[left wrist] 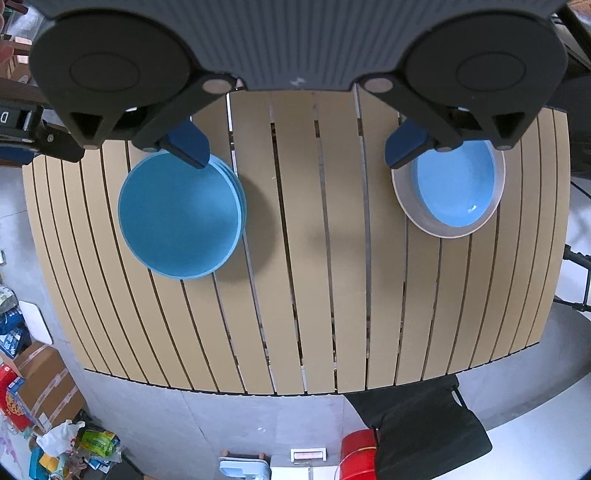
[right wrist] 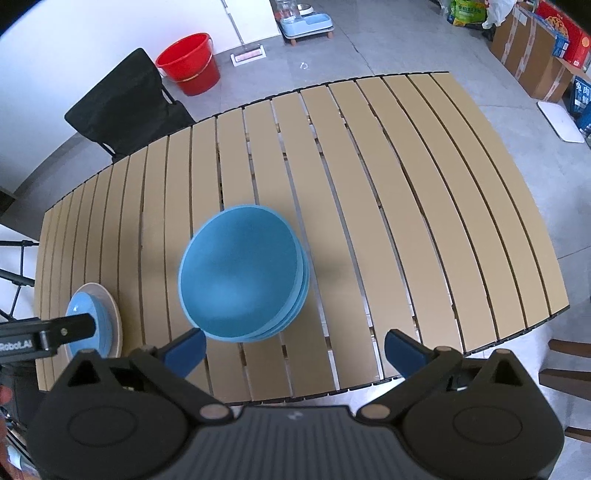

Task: Organize plates and bowls
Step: 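Move both open tools to the rim of the bowl stack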

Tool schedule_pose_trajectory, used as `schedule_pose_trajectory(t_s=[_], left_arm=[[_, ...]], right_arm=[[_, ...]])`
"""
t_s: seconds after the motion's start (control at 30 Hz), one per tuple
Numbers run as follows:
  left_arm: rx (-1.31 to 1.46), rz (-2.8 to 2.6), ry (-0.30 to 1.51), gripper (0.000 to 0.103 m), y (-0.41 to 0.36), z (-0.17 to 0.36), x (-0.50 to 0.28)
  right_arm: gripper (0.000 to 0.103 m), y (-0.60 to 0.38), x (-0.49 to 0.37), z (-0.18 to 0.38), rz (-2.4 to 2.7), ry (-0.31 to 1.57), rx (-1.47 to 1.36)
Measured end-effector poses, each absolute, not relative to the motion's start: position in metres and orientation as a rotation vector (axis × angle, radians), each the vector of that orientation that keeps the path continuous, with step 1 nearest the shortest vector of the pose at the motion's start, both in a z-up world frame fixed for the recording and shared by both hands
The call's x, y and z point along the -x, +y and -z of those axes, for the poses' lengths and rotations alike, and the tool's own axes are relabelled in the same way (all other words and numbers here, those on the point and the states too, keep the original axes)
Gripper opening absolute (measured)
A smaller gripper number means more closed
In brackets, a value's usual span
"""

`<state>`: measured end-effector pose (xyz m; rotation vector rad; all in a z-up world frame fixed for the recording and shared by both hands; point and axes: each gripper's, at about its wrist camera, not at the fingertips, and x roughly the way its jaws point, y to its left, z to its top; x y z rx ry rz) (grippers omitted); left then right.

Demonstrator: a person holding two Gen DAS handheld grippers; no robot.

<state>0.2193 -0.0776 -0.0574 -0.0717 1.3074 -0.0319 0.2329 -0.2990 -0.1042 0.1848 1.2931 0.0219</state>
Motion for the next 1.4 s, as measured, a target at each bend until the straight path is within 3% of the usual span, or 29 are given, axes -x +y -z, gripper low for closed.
schedule_pose_trajectory(t_s=[0.63, 1.0, 1.4], left_arm=[[0.138, 0.002, 1.323, 0.103, -0.028, 0.060, -0.248], [0.281, -0.206, 1.347, 0.103, -0.069, 0.066, -0.240], [0.456, -0.416, 1.421, 0.103, -0.117, 0.117, -0.221]], right_arm=[[0.103, -0.267, -0.259, 0.092, -0.009, 1.332, -0.116], [0.103, -0.296, -0.306, 0.098, -0.202, 1.371, 0.025], [0.103, -0.308, -0.348, 0.138, -0.437, 1.421, 0.269]])
